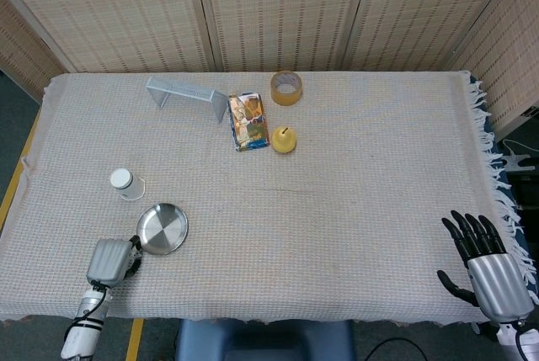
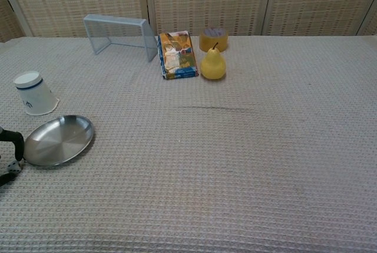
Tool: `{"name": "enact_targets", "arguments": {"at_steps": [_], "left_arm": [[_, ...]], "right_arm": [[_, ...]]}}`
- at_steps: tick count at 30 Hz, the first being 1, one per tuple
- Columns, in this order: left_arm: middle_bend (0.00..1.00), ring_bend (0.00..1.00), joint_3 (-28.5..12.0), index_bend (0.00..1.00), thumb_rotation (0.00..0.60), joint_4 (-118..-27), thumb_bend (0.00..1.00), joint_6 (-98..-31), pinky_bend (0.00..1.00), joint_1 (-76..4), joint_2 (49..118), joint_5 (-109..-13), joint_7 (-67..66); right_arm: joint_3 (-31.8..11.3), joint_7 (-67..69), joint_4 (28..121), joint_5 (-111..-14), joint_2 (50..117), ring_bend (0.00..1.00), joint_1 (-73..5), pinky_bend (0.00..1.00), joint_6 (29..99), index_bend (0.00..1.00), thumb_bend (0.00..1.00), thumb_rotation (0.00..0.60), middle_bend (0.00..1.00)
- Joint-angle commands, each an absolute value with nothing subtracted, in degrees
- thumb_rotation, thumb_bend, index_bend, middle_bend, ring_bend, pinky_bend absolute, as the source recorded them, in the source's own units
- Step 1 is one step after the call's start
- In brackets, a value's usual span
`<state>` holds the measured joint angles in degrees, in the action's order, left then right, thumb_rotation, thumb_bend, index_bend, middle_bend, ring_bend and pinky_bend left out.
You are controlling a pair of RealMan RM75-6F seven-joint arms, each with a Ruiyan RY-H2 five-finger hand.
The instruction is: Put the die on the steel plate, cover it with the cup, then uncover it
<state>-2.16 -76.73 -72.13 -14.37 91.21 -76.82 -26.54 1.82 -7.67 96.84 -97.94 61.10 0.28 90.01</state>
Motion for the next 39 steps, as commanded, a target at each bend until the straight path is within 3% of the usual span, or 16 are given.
{"name": "enact_targets", "arguments": {"at_steps": [1,12,27,33,39], "left_arm": [[1.00,1.00,-2.17,0.50,0.600,-76.54,0.28,-72.14,1.00,-14.39,91.33,-76.67,-26.61],[1.00,1.00,-2.06,0.52,0.600,-76.15,0.28,-72.31,1.00,-14.45,91.30,-76.40,-26.93],[1.00,1.00,-2.11,0.61,0.600,-76.59,0.37,-75.25,1.00,-14.00,90.41,-78.02,-26.72],[1.00,1.00,-4.08,0.61,0.600,-78.88,0.37,-78.32,1.00,-14.48,88.95,-79.69,-26.01],[1.00,1.00,-6.30,0.61,0.600,-79.75,0.37,-75.67,1.00,-18.69,90.41,-80.62,-29.21]], "right_arm": [[1.83,-7.66,96.80,-97.94,61.09,0.00,0.25,0.00,89.93,0.00,0.17,0.525,0.00],[1.85,-7.84,96.86,-97.90,61.16,0.00,0.23,0.00,89.88,0.00,0.17,0.526,0.00],[1.90,-7.86,96.86,-97.99,61.24,0.00,0.22,0.00,89.87,0.00,0.17,0.525,0.00],[1.95,-7.86,96.86,-98.10,61.25,0.00,0.23,0.00,89.92,0.00,0.17,0.526,0.00],[2.10,-8.04,96.88,-98.25,61.35,0.00,0.09,0.00,89.56,0.00,0.17,0.526,0.00]]}}
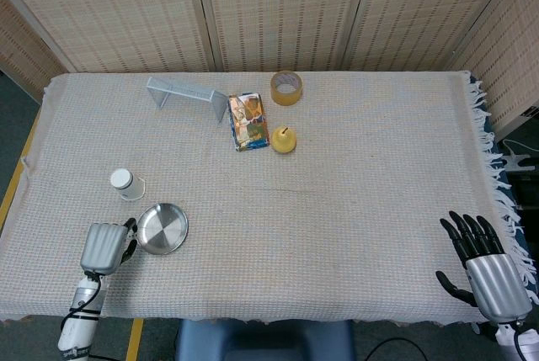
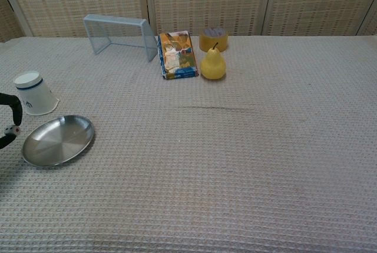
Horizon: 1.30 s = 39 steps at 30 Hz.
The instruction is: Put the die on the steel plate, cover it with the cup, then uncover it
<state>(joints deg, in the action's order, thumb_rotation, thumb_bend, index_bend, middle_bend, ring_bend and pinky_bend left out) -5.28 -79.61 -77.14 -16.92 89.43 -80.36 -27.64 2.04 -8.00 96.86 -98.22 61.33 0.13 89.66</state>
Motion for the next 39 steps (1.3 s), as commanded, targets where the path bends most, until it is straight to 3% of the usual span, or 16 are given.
{"name": "enact_targets", "arguments": {"at_steps": [1,10,17,27,30,32,36,39], "left_arm": [[1.00,1.00,-6.70,0.61,0.600,-79.44,0.37,-74.99,1.00,-19.55,91.09,-80.55,-29.92],[1.00,1.00,-7.00,0.59,0.600,-76.76,0.36,-71.17,1.00,-22.53,94.84,-78.64,-32.40],[1.00,1.00,-6.86,0.44,0.600,-74.89,0.35,-69.76,1.00,-22.91,95.45,-76.35,-33.03],[1.00,0.99,-5.70,0.39,0.600,-77.64,0.34,-70.47,1.00,-22.43,93.15,-76.79,-31.15],[0.98,0.95,-5.68,0.36,0.600,-80.71,0.35,-72.00,1.00,-21.79,90.97,-78.03,-27.86],[0.81,0.84,-6.69,0.27,0.600,-82.64,0.34,-74.03,0.98,-21.37,89.09,-78.97,-24.80],[0.31,0.63,-10.74,0.08,0.600,-82.34,0.34,-77.29,0.93,-21.88,86.77,-78.98,-21.99],[0.10,0.53,-13.79,0.02,0.600,-80.51,0.34,-75.80,0.87,-23.13,85.90,-75.48,-22.08]], "right_arm": [[2.11,-8.06,96.88,-98.23,61.33,0.00,0.08,0.00,89.51,0.00,0.17,0.525,0.00],[1.90,-7.65,96.83,-97.81,61.12,0.00,0.13,0.00,89.68,0.00,0.17,0.527,0.00],[1.84,-7.57,96.83,-97.66,61.05,0.00,0.04,0.00,89.55,0.00,0.17,0.525,0.00],[1.89,-7.68,96.97,-97.86,61.07,0.00,0.22,0.00,89.93,0.00,0.17,0.525,0.00],[1.94,-7.55,97.00,-97.93,60.99,0.00,0.26,0.00,90.01,0.00,0.17,0.525,0.00],[1.96,-7.39,97.01,-98.04,60.91,0.00,0.29,0.00,90.13,0.00,0.17,0.526,0.00],[2.04,-7.05,97.04,-98.24,60.71,0.00,0.33,0.00,90.26,0.00,0.17,0.526,0.00],[2.08,-6.97,97.12,-98.30,60.59,0.00,0.41,0.00,90.41,0.00,0.17,0.525,0.00]]}}
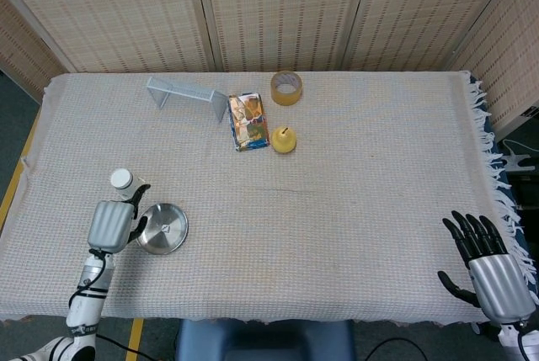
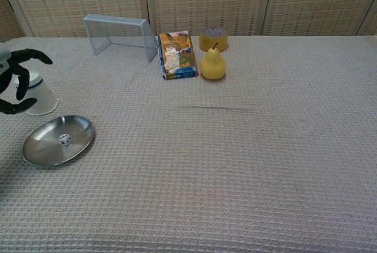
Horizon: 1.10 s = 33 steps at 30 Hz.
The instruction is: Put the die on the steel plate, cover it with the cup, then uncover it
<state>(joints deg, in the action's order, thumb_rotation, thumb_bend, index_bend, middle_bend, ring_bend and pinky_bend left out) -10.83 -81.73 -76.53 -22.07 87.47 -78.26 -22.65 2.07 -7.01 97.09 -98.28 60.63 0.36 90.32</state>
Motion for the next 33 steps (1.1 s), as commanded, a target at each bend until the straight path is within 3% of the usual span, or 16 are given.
{"name": "enact_targets", "arguments": {"at_steps": [1,5,8,19,25,33], "left_arm": [[0.04,0.52,-14.52,0.00,0.600,-80.83,0.34,-74.29,0.86,-23.68,85.15,-73.89,-22.32],[0.00,0.65,-16.16,0.00,0.600,-81.53,0.34,-65.74,0.93,-26.17,82.26,-67.30,-21.79],[0.00,0.68,-16.34,0.00,0.600,-80.07,0.34,-61.23,0.95,-28.30,81.51,-63.68,-23.83],[0.08,0.75,-15.03,0.05,0.600,-73.90,0.34,-58.20,1.00,-32.01,84.09,-58.71,-29.46],[0.17,0.76,-14.23,0.17,0.600,-72.78,0.34,-56.60,1.00,-32.90,83.92,-57.00,-30.09],[0.27,0.76,-12.88,0.25,0.600,-71.57,0.33,-57.20,1.00,-33.67,84.34,-57.00,-30.69]], "right_arm": [[2.07,-6.94,97.16,-98.38,60.56,0.00,0.49,0.00,90.61,0.00,0.17,0.526,0.00],[2.09,-7.06,97.24,-98.51,60.58,0.00,0.59,0.00,90.80,0.00,0.17,0.526,0.00],[2.11,-7.26,97.26,-98.62,60.65,0.00,0.67,0.00,90.91,0.00,0.17,0.526,0.00],[1.91,-7.21,97.19,-98.11,60.61,0.00,0.58,0.00,90.57,0.00,0.17,0.525,0.00],[1.93,-7.28,97.30,-98.03,60.62,0.00,0.45,0.00,90.23,0.00,0.17,0.525,0.00],[1.96,-7.33,97.41,-97.98,60.60,0.00,0.49,0.00,90.18,0.00,0.17,0.525,0.00]]}}
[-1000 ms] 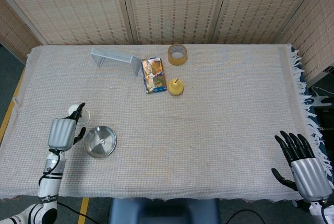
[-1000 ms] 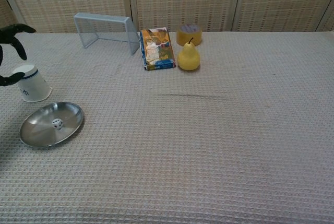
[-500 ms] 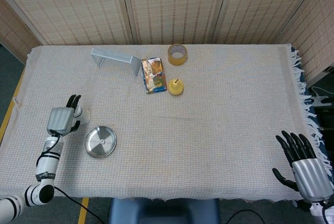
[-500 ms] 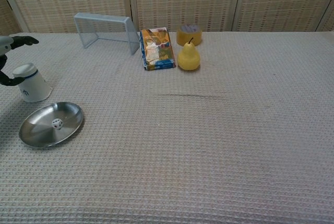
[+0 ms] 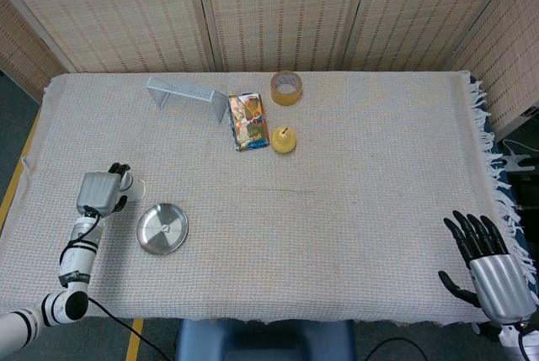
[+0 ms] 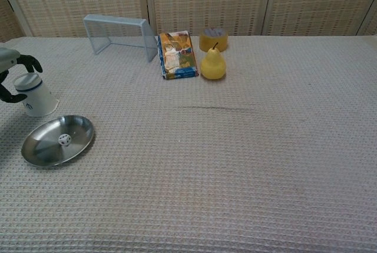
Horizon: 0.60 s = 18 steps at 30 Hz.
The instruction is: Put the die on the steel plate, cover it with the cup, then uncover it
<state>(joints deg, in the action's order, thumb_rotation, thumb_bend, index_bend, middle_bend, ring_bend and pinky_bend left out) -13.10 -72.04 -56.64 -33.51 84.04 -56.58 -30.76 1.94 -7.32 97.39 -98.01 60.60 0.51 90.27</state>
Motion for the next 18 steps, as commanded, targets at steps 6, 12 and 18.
{"name": "enact_targets", "arguments": {"at_steps": [6,12,18], "left_arm": [[0.28,0.76,-12.39,0.28,0.600,-69.78,0.33,-57.17,1.00,-34.19,84.99,-58.37,-28.22],[0.30,0.76,-11.87,0.29,0.600,-69.09,0.33,-56.46,1.00,-34.72,85.32,-58.61,-27.23],[0.38,0.76,-11.46,0.36,0.600,-68.13,0.34,-56.87,1.00,-35.04,85.76,-59.52,-26.27]], "right_arm": [[2.03,-7.47,97.42,-98.07,60.59,0.00,0.54,0.00,90.22,0.00,0.17,0.525,0.00],[1.93,-7.58,97.43,-97.72,60.68,0.00,0.41,0.00,89.84,0.00,0.17,0.525,0.00],[1.80,-7.76,97.43,-97.37,60.79,0.00,0.30,0.00,89.53,0.00,0.17,0.526,0.00]]}}
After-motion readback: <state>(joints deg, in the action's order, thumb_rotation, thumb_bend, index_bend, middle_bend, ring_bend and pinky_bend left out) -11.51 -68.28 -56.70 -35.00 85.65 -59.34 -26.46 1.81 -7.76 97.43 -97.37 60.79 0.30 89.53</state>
